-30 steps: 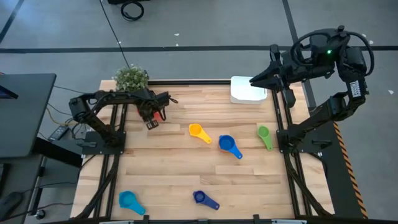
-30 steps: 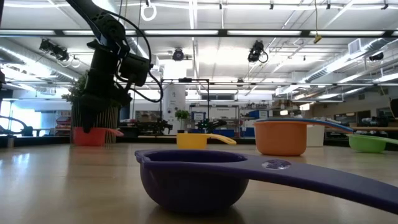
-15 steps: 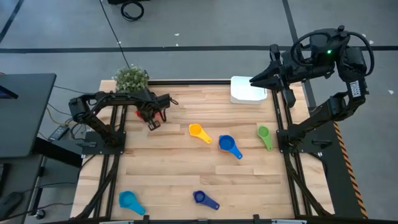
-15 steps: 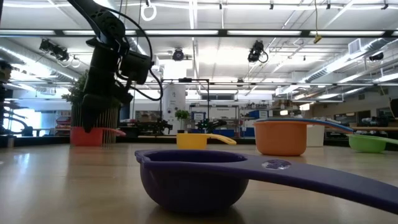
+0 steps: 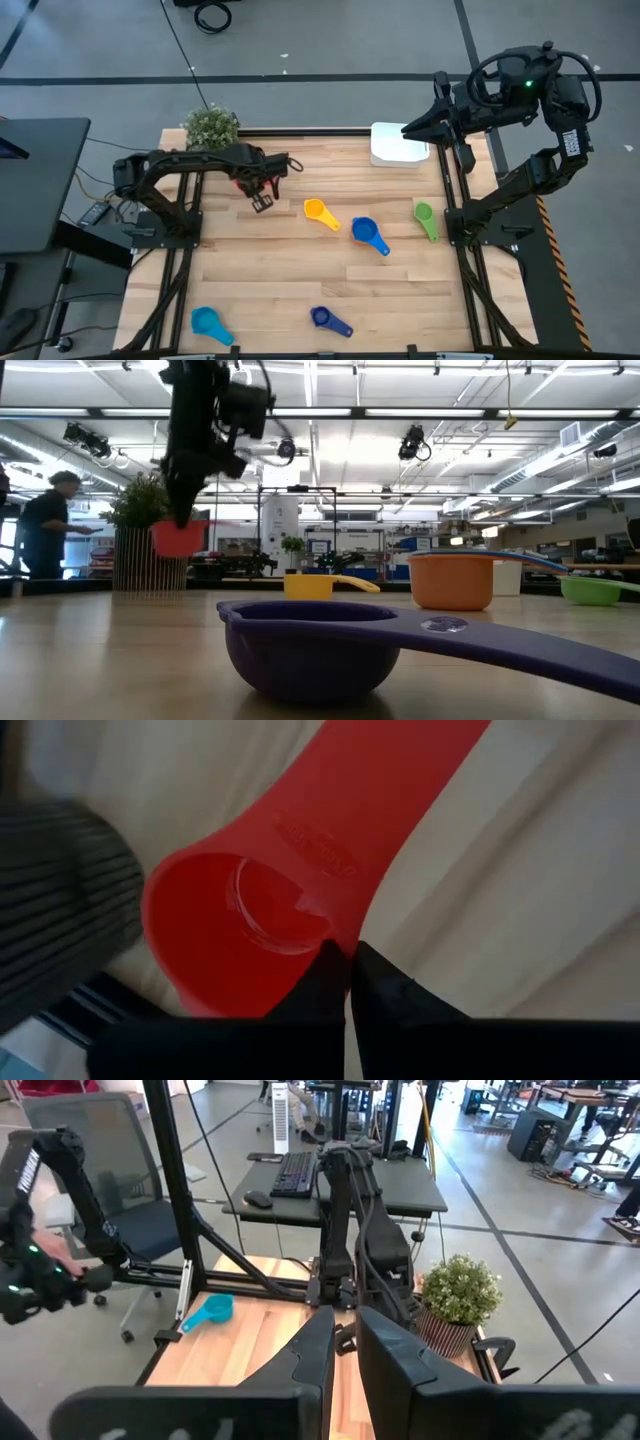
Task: Nest measuring cups in basket
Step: Stack the red measuring cup on top of the blue measuring cup
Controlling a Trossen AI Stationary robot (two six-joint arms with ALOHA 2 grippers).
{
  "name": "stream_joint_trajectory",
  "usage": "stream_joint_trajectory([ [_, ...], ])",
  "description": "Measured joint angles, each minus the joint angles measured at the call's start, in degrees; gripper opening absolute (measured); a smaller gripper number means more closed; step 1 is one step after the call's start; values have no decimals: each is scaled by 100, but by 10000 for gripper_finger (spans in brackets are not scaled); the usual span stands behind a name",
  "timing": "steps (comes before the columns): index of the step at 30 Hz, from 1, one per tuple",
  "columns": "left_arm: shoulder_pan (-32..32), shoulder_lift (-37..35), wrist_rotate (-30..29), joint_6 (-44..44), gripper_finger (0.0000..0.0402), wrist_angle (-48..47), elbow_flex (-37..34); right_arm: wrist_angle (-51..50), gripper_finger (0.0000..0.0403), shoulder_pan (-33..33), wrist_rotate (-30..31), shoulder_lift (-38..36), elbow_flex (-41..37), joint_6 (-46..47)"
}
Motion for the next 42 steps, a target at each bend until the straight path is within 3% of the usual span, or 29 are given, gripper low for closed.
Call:
stream_joint_trajectory([
  [5,-344,0,-124,-111,5,-439,917,-220,52,1,34,2,0,-11],
  [12,-840,145,-225,-268,5,-1056,2042,-255,52,1,524,1,0,111],
  [26,-1353,1623,-408,283,5,-1736,4203,-246,52,1,626,-15,0,145],
  [35,-1414,2402,-400,774,5,-1842,4998,-243,52,0,1122,-275,0,403],
  [42,-1545,2919,-369,1008,5,-1753,5433,-259,52,1,1163,-490,0,577],
])
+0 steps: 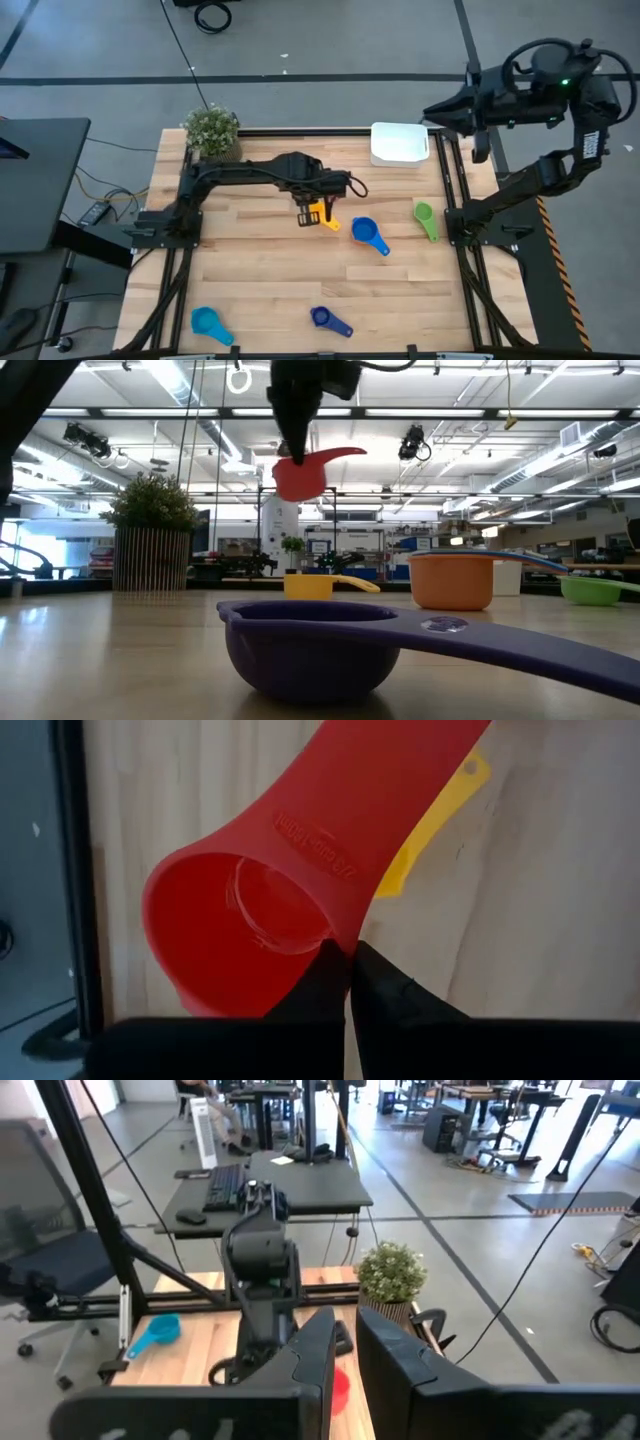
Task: Nest measuring cups in basket
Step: Stack the red measuring cup on top of the blue measuring cup
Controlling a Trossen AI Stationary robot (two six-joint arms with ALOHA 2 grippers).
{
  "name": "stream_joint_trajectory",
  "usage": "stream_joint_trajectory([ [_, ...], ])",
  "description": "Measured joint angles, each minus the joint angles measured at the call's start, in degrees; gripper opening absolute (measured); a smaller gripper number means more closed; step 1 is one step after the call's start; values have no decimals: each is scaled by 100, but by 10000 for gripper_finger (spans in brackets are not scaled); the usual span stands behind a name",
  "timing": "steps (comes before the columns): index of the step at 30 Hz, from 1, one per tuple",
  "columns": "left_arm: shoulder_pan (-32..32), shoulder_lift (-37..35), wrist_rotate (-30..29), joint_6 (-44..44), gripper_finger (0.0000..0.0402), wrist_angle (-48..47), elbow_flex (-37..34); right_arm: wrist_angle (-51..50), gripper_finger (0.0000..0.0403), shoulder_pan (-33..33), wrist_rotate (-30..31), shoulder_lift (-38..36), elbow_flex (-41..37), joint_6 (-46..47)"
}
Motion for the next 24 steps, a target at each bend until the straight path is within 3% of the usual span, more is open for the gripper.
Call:
stream_joint_trajectory([
  [10,-247,779,319,147,5,387,1165,-439,52,0,0,-10,0,258],
  [16,-415,966,656,370,5,825,1069,-480,52,-2,0,-10,0,395],
  [24,-488,1041,683,463,5,1263,1127,-643,51,4,-145,-16,0,440],
])
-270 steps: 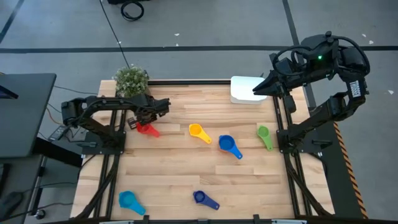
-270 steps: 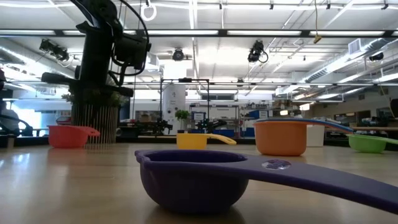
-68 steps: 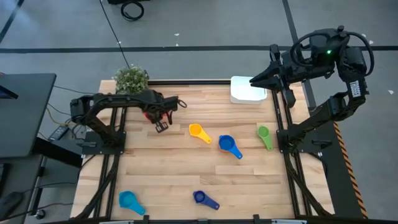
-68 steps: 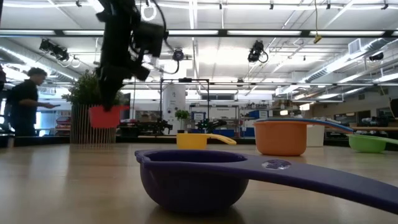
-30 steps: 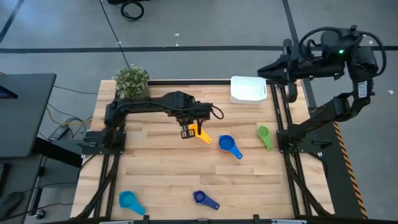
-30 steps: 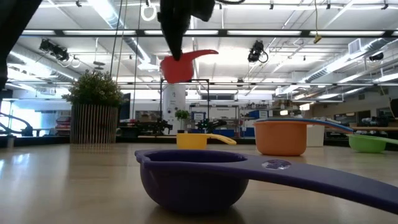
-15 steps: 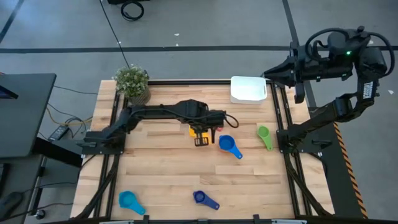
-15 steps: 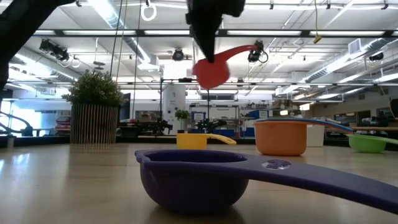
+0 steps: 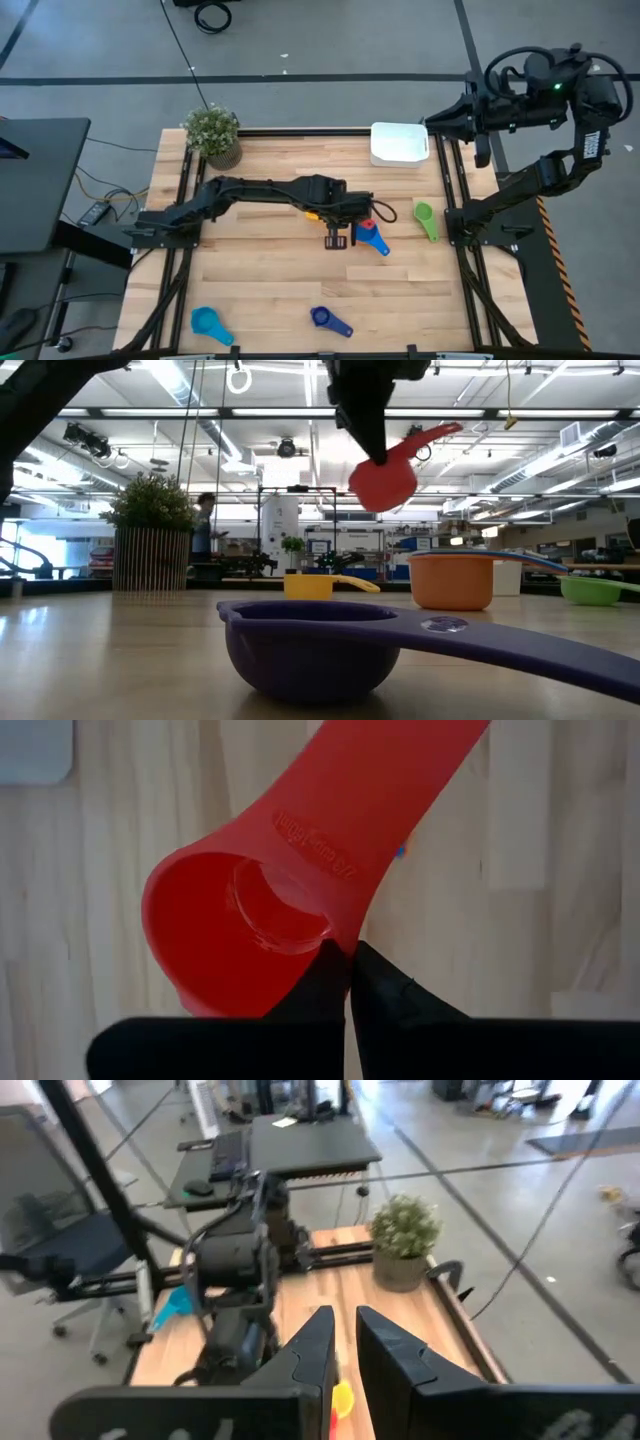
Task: Nest measuring cups in basket
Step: Stack the red measuring cup on top of the blue measuring cup
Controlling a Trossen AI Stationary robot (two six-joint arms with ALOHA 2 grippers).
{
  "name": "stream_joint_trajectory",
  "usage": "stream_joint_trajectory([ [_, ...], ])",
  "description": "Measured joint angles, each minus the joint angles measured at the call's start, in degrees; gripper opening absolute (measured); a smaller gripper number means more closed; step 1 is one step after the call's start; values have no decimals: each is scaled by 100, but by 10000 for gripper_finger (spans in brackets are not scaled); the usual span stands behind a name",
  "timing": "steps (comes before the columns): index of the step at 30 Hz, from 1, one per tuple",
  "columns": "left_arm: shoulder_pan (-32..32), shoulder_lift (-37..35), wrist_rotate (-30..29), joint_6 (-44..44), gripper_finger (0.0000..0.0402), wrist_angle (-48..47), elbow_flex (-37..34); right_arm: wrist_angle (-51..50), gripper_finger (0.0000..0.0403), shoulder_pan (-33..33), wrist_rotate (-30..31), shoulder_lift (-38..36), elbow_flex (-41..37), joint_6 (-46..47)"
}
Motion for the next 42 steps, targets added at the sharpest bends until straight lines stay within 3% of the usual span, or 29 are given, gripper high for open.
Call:
stream_joint_trajectory([
  [14,-20,166,11,700,5,731,12,-54,51,87,-402,-101,-76,118],
  [26,-15,526,622,1112,5,1489,21,542,52,273,-420,-575,-1150,118],
  [42,-15,831,653,1230,5,1358,-70,875,52,273,-423,-977,-1633,158],
])
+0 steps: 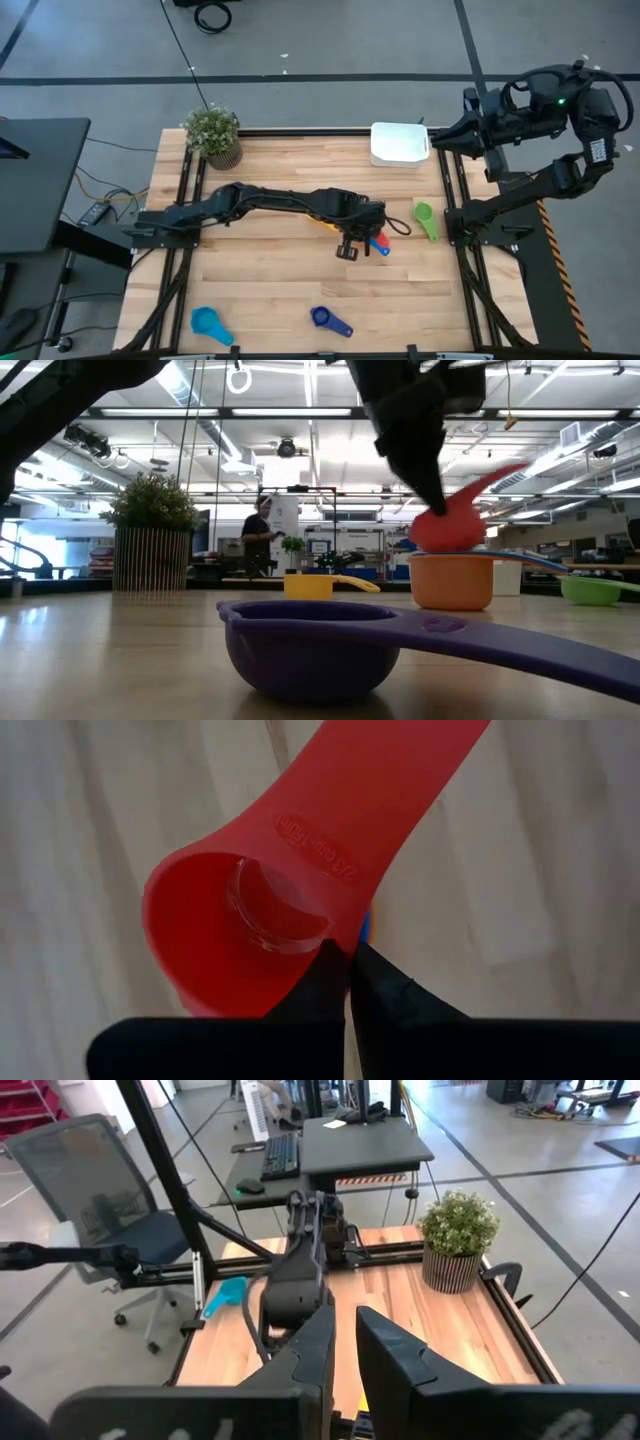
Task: Nest measuring cups in basket
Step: Stack the red measuring cup on top of the blue measuring cup
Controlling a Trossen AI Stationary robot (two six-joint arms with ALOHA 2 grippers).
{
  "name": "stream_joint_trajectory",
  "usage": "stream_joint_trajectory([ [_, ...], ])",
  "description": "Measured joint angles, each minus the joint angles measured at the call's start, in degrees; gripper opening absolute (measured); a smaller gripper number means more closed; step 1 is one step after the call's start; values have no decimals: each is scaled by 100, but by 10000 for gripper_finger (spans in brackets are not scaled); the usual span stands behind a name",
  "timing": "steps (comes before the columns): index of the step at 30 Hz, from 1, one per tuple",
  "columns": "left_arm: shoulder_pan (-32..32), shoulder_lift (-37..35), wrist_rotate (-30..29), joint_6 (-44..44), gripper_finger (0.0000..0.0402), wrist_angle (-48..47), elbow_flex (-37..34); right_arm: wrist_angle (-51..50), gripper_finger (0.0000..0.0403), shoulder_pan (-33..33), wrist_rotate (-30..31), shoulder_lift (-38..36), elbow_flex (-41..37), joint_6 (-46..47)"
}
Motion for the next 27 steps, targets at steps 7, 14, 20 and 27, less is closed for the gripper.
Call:
stream_joint_trajectory([
  [7,-4,237,-27,-102,5,-378,21,131,52,0,-2,-93,0,-1],
  [14,2,238,-327,-328,5,-735,60,245,52,0,-35,-139,0,-21],
  [20,22,240,-328,-423,23,-1114,74,235,52,0,-37,-132,0,-102],
  [27,20,185,-310,-814,73,-1121,71,225,52,0,-42,-134,0,-214],
])
